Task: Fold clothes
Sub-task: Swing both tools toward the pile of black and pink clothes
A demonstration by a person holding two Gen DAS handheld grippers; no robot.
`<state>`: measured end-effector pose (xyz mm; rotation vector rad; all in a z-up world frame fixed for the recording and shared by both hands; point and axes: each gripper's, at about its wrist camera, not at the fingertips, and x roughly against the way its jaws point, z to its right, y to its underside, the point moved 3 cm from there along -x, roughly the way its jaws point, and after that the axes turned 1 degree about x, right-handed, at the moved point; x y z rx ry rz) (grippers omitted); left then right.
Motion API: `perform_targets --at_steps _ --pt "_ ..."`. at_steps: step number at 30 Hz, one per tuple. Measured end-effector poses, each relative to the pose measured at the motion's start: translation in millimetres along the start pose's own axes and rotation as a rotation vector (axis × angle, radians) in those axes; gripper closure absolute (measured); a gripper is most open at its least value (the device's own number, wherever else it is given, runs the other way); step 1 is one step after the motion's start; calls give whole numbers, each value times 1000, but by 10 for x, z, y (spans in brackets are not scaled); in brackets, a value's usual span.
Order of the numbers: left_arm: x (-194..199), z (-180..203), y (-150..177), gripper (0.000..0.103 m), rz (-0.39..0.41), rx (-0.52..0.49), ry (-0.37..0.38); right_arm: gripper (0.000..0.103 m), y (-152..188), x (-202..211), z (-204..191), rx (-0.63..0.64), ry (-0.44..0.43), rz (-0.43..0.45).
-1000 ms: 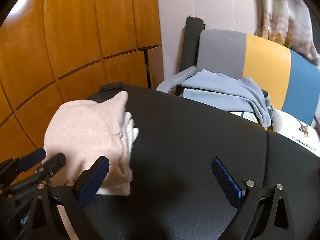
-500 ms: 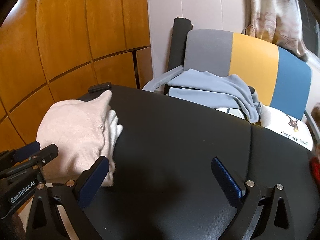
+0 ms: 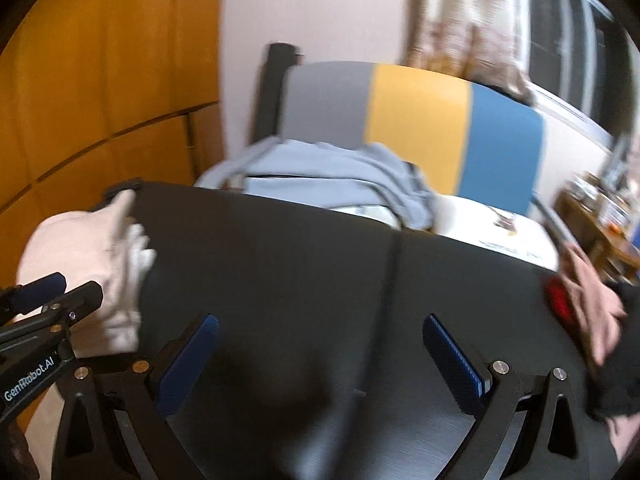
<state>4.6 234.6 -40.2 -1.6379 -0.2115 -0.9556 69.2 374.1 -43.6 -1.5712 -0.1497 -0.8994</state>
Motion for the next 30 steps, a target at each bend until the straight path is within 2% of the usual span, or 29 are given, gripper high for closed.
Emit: perform_targets --at_steps 6,10,13,16,19,21,22,24,30 --pt "5 879 2 56 10 -150 141 0 191 179 853 -137 159 -48" --pt "-27 1641 46 56 -3 -265 267 0 359 315 1393 -193 267 -77" --pt "-37 2187 130 56 -17 -369 341 0 657 411 1956 -287 286 -127" --pt "-71 2519 261 55 -67 -431 442 0 994 495 2485 -388 260 -156" --pt "-93 2785 386 55 -145 -449 568 0 1265 758 3009 -456 314 -114" --pt "-61 2961 465 55 -195 -465 633 0 1383 864 3374 -473 408 -136" --pt "-63 3070 495 55 -192 -494 636 0 1439 917 3567 -478 459 -157" --pt "-64 3268 552 55 -194 -543 654 0 1475 1031 3899 -505 500 -153" --pt "-49 3689 737 55 -252 -628 708 0 1225 1021 4650 -605 504 -47"
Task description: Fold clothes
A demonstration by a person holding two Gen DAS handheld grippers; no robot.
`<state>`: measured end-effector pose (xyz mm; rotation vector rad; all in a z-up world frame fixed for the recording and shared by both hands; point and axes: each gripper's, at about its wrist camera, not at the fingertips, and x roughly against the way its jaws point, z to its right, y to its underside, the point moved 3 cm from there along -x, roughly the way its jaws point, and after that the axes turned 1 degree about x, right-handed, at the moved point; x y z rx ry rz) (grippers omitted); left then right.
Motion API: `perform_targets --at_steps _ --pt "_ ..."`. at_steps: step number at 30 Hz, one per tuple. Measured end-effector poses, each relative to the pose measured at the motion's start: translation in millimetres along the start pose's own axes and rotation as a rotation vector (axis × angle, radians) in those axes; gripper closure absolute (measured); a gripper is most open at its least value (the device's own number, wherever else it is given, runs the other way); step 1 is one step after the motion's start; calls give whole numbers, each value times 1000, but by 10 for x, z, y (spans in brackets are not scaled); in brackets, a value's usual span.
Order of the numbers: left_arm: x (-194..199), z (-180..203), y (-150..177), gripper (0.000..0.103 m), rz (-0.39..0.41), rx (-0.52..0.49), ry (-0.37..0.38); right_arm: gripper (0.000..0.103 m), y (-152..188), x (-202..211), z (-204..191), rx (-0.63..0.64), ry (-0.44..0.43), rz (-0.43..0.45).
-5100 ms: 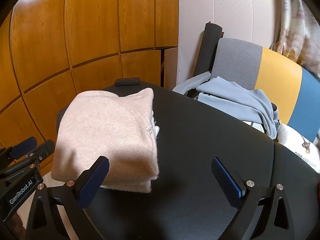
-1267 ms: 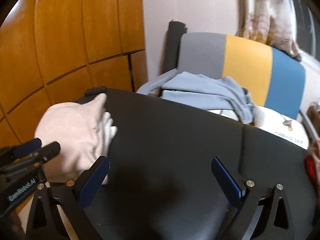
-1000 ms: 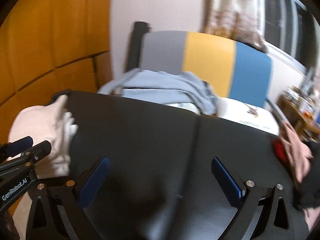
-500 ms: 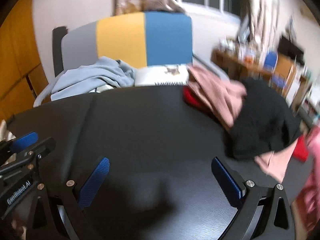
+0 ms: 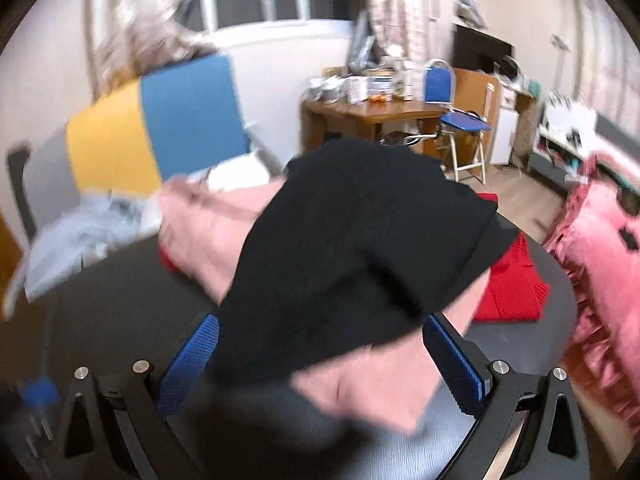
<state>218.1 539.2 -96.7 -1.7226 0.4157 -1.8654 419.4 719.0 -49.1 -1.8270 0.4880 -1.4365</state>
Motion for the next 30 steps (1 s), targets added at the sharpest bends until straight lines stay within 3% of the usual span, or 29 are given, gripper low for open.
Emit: perform_targets --at_steps 3,5,8,10,14,18,22,23,25,27,29,30 --pt "-109 78 -79 55 -23 -20 -3 0 -196 -474 198 -61 49 -55" --pt "-206 129 -141 55 -19 -42 -24 0 -82 -964 329 -124 28 -214" --pt "-311 192 -240 55 -11 -81 -56 0 255 -1347 310 -163 -59 -351" --pt "-389 217 -335 55 -12 -95 -74 0 289 -1195 214 -82 -42 -230" --pt "-497 233 -419 55 -15 -99 -80 0 282 -1001 212 -112 -103 -185" --pt "-549 240 -273 55 -51 -90 -69 0 38 -866 308 -163 -87 -90" --pt "-560 217 -121 55 -88 -63 -55 0 -161 -1174 376 -340 -141 -155" --pt "-551 206 -90 55 -92 -54 -52 3 -191 -1242 323 -314 -116 -176" --pt "-502 175 -41 55 -86 -44 -57 20 -251 -1314 219 -274 -68 -192" --pt "-421 111 12 55 -79 -32 -63 54 -340 -1240 151 -251 -75 -171" --pt "-352 55 57 55 -71 -20 -70 77 -459 -1088 52 -210 -88 -141" --pt "-305 38 83 55 -62 -13 -70 77 -540 -926 -68 -156 -95 -100"
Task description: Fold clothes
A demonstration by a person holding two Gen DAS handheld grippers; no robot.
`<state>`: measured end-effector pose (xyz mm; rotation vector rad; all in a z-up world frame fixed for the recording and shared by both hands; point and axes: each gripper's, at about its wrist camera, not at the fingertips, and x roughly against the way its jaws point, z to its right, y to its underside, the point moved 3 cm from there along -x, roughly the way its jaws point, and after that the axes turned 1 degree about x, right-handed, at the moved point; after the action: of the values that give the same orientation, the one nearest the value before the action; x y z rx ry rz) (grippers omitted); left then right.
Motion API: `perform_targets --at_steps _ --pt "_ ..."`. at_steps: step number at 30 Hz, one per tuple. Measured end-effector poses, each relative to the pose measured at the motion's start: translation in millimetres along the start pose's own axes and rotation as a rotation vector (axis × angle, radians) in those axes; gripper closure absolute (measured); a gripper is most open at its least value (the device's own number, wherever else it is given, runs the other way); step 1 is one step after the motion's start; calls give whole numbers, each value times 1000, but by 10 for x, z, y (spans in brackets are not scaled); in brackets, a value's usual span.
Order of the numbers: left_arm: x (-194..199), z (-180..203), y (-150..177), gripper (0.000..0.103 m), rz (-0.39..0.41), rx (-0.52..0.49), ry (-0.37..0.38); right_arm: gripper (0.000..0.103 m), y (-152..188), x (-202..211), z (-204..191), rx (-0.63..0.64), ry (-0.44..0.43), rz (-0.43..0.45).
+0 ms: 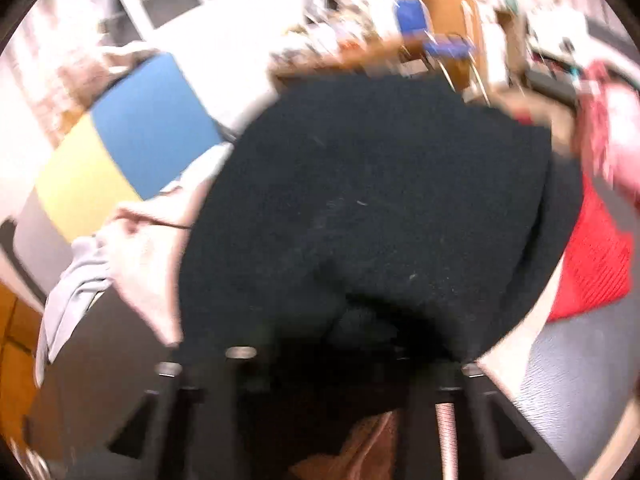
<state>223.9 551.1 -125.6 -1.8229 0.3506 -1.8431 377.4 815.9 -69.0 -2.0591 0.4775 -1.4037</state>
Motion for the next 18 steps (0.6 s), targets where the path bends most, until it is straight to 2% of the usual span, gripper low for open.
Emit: perform_targets --at_steps 2,5,7,9,11,13,14,16,18 --pt "106 -60 53 55 17 22 -7 78 -23 259 -274 96 -25 49" --pt "267 -140 127 55 40 45 6 78 282 516 -671 197 -130 19" --pt "377 -160 165 55 56 43 34 78 709 585 -825 229 -218 -48" --pt "488 -133 192 55 74 18 78 70 1098 636 -898 252 -268 -85" --pt "563 -64 154 55 74 -1 155 63 1397 713 -851 227 -256 -97" --pt "635 64 34 54 84 -37 199 58 1522 853 -737 145 -256 -91" --pt "660 139 -15 54 96 -56 206 48 1566 916 -690 109 -256 -90" --pt "697 323 -120 54 113 -100 229 46 1542 1043 -613 111 -248 -76" --pt "721 540 -230 54 122 -149 261 34 1532 1112 -578 109 -254 -66"
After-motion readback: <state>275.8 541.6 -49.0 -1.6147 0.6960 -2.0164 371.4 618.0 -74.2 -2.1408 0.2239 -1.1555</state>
